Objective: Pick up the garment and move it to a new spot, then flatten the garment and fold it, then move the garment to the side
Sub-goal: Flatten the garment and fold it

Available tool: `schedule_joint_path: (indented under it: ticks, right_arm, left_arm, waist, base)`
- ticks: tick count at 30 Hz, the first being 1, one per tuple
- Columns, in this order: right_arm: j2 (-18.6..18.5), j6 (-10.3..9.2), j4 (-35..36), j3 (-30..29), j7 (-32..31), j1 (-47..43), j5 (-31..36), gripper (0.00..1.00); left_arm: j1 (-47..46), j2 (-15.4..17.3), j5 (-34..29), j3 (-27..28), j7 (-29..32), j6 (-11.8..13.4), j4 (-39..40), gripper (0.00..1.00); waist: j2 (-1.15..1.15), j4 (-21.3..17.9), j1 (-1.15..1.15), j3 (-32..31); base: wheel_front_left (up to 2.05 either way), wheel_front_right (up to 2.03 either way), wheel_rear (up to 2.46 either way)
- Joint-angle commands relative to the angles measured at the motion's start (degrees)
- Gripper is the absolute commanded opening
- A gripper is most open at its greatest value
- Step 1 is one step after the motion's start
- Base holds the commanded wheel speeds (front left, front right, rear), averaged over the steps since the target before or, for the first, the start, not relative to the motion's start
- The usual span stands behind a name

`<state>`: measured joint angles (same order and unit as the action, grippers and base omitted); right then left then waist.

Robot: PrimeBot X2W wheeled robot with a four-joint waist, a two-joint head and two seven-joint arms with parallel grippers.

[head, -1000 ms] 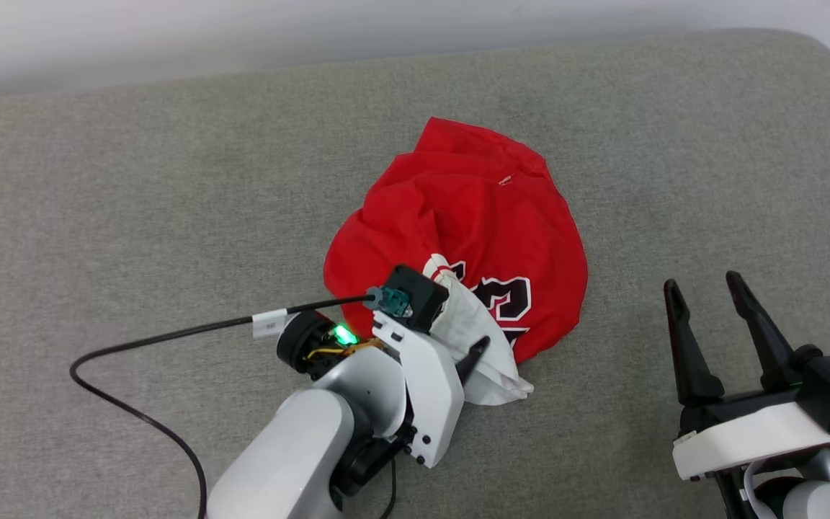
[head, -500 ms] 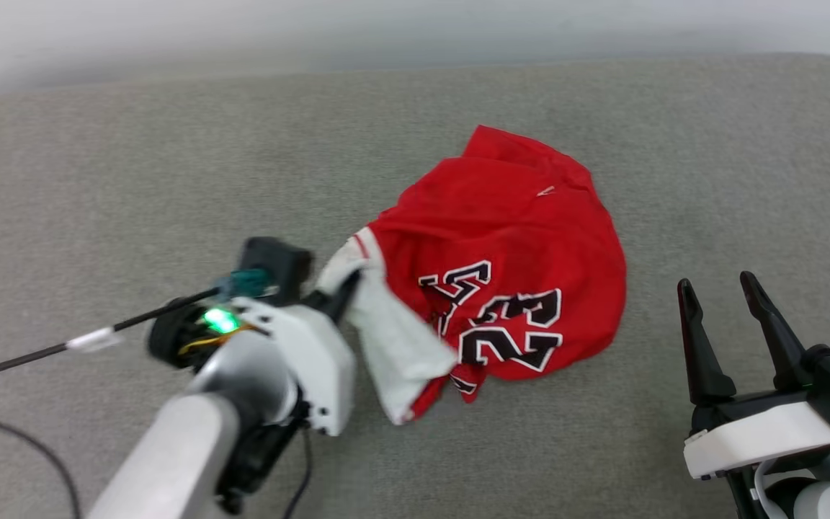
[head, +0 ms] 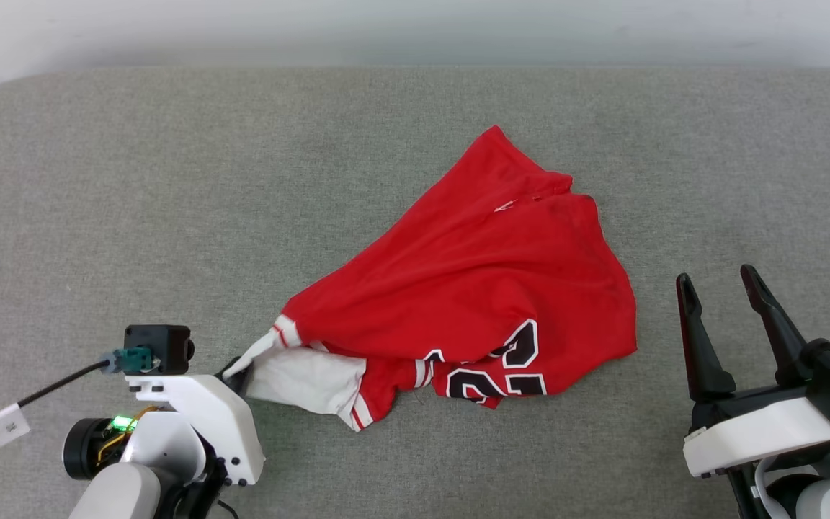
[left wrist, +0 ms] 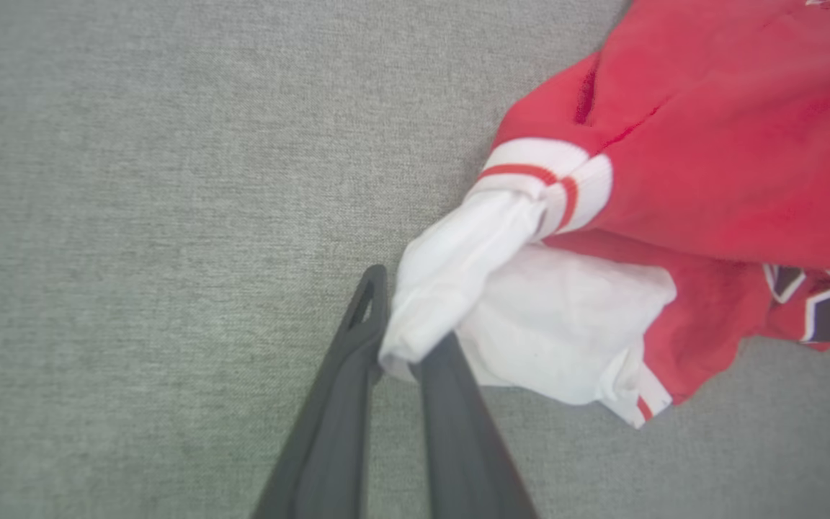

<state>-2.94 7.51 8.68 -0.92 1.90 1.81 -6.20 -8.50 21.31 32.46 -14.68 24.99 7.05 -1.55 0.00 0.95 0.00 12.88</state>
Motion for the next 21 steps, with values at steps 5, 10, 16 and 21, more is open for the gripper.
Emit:
schedule_joint_path:
  ticks: [5,10,16,21]
  right_arm:
    - [0.1,-0.04,0.4,0.1,-0.5,-0.9,0.6,1.00]
    - [0.1,-0.04,0.5,0.1,-1.3,-2.1,0.6,1.00]
    - [0.1,-0.04,0.8,0.0,-2.3,-3.7,0.9,1.00]
    - [0.1,-0.04,1.3,-0.9,-3.5,-5.1,1.0,1.00]
  left_arm:
    - [-0.8,-2.0,-1.8,0.8,-8.3,0.4,-2.4,1.00]
    - [-1.0,-4.1,-3.8,0.8,-17.4,0.2,-2.5,1.00]
    - [0.0,-6.5,-6.5,-0.6,-26.8,0.1,-0.6,1.00]
    - [1.3,-7.8,-10.1,-2.2,-33.2,1.4,1.0,1.00]
  waist:
    - [0.00,-0.4,0.00,-1.6]
    - [0.00,-0.5,0.00,-4.3]
    - [0.00,-0.9,0.00,-7.8]
    - [0.00,-0.8,0.00,-9.9]
  base:
    - [0.00,0.00,0.00]
    - [0.00,0.00,0.00]
    - [0.00,0.00,0.00]
    - [0.00,0.00,0.00]
